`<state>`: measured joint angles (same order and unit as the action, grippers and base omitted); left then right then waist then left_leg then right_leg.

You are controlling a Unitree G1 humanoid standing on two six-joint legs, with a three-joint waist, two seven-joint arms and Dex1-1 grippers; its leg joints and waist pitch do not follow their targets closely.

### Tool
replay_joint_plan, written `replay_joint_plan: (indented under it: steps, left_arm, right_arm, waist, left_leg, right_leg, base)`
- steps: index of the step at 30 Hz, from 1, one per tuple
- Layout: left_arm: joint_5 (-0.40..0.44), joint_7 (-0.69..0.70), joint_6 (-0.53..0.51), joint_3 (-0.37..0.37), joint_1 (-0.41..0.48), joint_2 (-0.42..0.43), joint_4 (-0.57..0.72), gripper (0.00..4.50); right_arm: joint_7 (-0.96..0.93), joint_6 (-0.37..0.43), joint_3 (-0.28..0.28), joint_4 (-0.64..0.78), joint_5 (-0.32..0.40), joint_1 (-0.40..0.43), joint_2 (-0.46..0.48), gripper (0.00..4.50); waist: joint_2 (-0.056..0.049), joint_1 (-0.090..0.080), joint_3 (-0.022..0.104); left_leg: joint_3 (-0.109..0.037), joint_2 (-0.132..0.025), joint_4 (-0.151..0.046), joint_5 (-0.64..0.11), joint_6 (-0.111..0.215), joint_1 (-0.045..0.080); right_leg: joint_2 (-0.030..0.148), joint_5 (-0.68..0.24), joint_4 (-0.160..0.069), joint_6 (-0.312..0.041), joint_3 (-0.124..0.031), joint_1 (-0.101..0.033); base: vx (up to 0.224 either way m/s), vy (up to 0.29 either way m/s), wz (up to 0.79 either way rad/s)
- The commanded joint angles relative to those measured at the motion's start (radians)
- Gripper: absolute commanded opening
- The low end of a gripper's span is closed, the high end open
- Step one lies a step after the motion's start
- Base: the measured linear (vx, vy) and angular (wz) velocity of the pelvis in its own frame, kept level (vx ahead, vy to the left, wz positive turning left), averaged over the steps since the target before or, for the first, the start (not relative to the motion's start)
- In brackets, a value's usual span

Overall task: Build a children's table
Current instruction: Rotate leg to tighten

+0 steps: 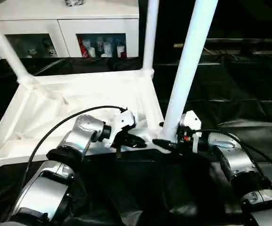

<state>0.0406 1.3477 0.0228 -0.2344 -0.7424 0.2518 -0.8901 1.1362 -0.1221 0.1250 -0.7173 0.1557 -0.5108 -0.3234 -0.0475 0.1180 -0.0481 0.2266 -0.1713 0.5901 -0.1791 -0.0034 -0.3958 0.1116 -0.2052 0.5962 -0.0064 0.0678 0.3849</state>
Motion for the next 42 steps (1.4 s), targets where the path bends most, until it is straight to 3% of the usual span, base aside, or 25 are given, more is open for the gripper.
replay_joint_plan:
  steps: [1, 8, 11, 14, 18, 21, 23, 25, 27, 30, 31, 32, 35, 36, 38, 42]
  left_arm:
    - [-0.024, 0.058, -0.006, -0.009, 0.021, -0.003, 0.011, 0.0]
    - [-0.029, 0.071, -0.007, -0.005, 0.026, 0.008, 0.02, 0.0]
    - [-0.028, 0.064, -0.005, -0.003, 0.026, 0.007, 0.021, 0.0]
    - [-0.018, -0.031, -0.008, 0.01, 0.018, -0.01, 0.012, 0.0]
    - [0.01, -0.242, -0.02, 0.037, -0.016, -0.059, -0.044, 0.0]
    - [0.013, -0.342, -0.038, 0.051, -0.038, -0.102, -0.064, 0.0]
    - [0.015, -0.354, -0.043, 0.051, -0.04, -0.11, -0.065, 0.0]
    - [0.034, -0.493, -0.07, 0.054, -0.06, -0.16, -0.083, 0.0]
    - [0.035, -0.549, -0.079, 0.061, -0.065, -0.182, -0.089, 0.0]
    - [0.044, -0.589, -0.075, 0.06, -0.067, -0.2, -0.093, 0.0]
    - [0.049, -0.589, -0.065, 0.057, -0.068, -0.207, -0.1, 0.0]
    - [0.049, -0.582, -0.06, 0.054, -0.068, -0.204, -0.102, 0.0]
    - [0.042, -0.534, -0.053, 0.049, -0.063, -0.185, -0.099, 0.0]
    - [0.043, -0.518, -0.049, 0.047, -0.061, -0.177, -0.096, 0.0]
    - [0.036, -0.436, -0.028, 0.038, -0.045, -0.144, -0.075, 0.0]
    - [0.031, -0.338, 0.008, 0.025, -0.022, -0.096, -0.051, 0.0]
  right_arm:
    - [0.027, 0.006, 0.002, 0.012, 0.009, -0.008, -0.019, 3.41]
    - [0.059, 0.018, 0.011, 0.02, 0.021, 0.002, -0.015, 2.83]
    - [0.062, 0.022, 0.01, 0.023, 0.02, 0.006, -0.011, 2.78]
    - [0.012, 0.028, 0.001, 0.012, 0.009, 0.013, 0.014, 2.76]
    - [-0.318, 0.031, -0.03, -0.104, -0.072, -0.022, 0.088, 2.75]
    - [-0.512, 0.069, -0.071, -0.144, -0.069, -0.037, 0.159, 2.74]
    - [-0.543, 0.076, -0.078, -0.148, -0.066, -0.039, 0.171, 2.74]
    - [-0.703, 0.088, -0.088, -0.187, -0.085, -0.058, 0.233, 2.74]
    - [-0.752, 0.092, -0.083, -0.2, -0.098, -0.068, 0.258, 2.74]
    - [-0.756, 0.089, -0.055, -0.212, -0.129, -0.081, 0.277, 2.74]
    - [-0.732, 0.06, -0.021, -0.213, -0.163, -0.085, 0.278, 3.3]
    - [-0.725, 0.05, -0.021, -0.207, -0.164, -0.084, 0.278, 3.44]
    - [-0.663, 0.036, -0.041, -0.189, -0.123, -0.086, 0.273, 3.53]
    - [-0.637, 0.03, -0.045, -0.184, -0.111, -0.088, 0.27, 3.79]
    - [-0.503, 0.018, -0.046, -0.144, -0.072, -0.079, 0.236, 3.87]
    - [-0.323, 0.005, -0.019, -0.089, -0.051, -0.057, 0.18, 3.87]
  waist:
    - [0.014, 0.0, 0.059]
    - [0.017, -0.001, 0.063]
    - [0.016, 0.0, 0.061]
    - [0.017, -0.001, 0.062]
    - [0.02, -0.009, 0.056]
    - [0.019, -0.018, 0.049]
    - [0.021, -0.022, 0.05]
    - [0.015, -0.027, 0.047]
    - [0.014, -0.028, 0.048]
    - [0.014, -0.029, 0.051]
    - [0.015, -0.029, 0.05]
    - [0.016, -0.029, 0.05]
    - [0.015, -0.028, 0.048]
    - [0.015, -0.028, 0.048]
    - [0.017, -0.024, 0.049]
    - [0.021, -0.019, 0.055]
  left_leg:
    - [-0.042, -0.078, -0.079, -0.229, 0.064, 0.032]
    - [-0.04, -0.076, -0.074, -0.177, 0.083, 0.03]
    - [-0.041, -0.076, -0.075, -0.185, 0.083, 0.031]
    - [-0.041, -0.078, -0.076, -0.193, 0.071, 0.032]
    - [-0.043, -0.075, -0.083, -0.239, 0.031, 0.034]
    - [-0.051, -0.074, -0.093, -0.32, -0.022, 0.039]
    - [-0.052, -0.072, -0.094, -0.333, -0.027, 0.041]
    - [-0.051, -0.072, -0.097, -0.339, -0.033, 0.041]
    - [-0.051, -0.071, -0.097, -0.346, -0.039, 0.043]
    - [-0.052, -0.069, -0.098, -0.33, -0.026, 0.037]
    - [-0.05, -0.068, -0.097, -0.325, -0.018, 0.038]
    - [-0.05, -0.068, -0.096, -0.322, -0.014, 0.037]
    - [-0.051, -0.068, -0.098, -0.33, 0.0, 0.035]
    - [-0.051, -0.069, -0.098, -0.33, 0.0, 0.034]
    - [-0.05, -0.069, -0.096, -0.324, 0.015, 0.033]
    - [-0.045, -0.071, -0.088, -0.242, 0.048, 0.027]
  right_leg:
    - [0.064, -0.11, -0.056, -0.272, -0.04, -0.029]
    - [0.064, -0.05, -0.048, -0.278, -0.038, -0.03]
    - [0.065, -0.073, -0.051, -0.275, -0.038, -0.03]
    - [0.064, -0.086, -0.051, -0.273, -0.039, -0.028]
    - [0.067, -0.173, -0.061, -0.258, -0.041, -0.024]
    - [0.074, -0.337, -0.081, -0.208, -0.047, -0.019]
    - [0.072, -0.356, -0.084, -0.19, -0.047, -0.018]
    - [0.067, -0.336, -0.084, -0.187, -0.048, -0.013]
    - [0.067, -0.32, -0.085, -0.187, -0.049, -0.012]
    - [0.065, -0.286, -0.083, -0.182, -0.046, -0.018]
    - [0.063, -0.269, -0.083, -0.183, -0.047, -0.016]
    - [0.064, -0.265, -0.083, -0.183, -0.048, -0.017]
    - [0.066, -0.277, -0.085, -0.182, -0.047, -0.02]
    - [0.066, -0.28, -0.085, -0.181, -0.047, -0.02]
    - [0.067, -0.279, -0.085, -0.181, -0.046, -0.025]
    - [0.064, -0.168, -0.071, -0.214, -0.042, -0.03]
  base:
    - [0.0, 0.0, 0.0]
    - [0.0, 0.0, 0.0]
    - [0.0, 0.0, 0.0]
    - [0.0, 0.0, 0.0]
    - [0.0, 0.0, 0.0]
    - [0.0, 0.0, 0.0]
    - [0.0, 0.0, 0.0]
    - [0.0, 0.0, 0.0]
    - [0.0, 0.0, 0.0]
    - [0.0, 0.0, 0.0]
    - [0.0, 0.0, 0.0]
    - [0.0, 0.0, 0.0]
    - [0.0, 0.0, 0.0]
    - [0.0, 0.0, 0.0]
    - [0.0, 0.0, 0.0]
    - [0.0, 0.0, 0.0]
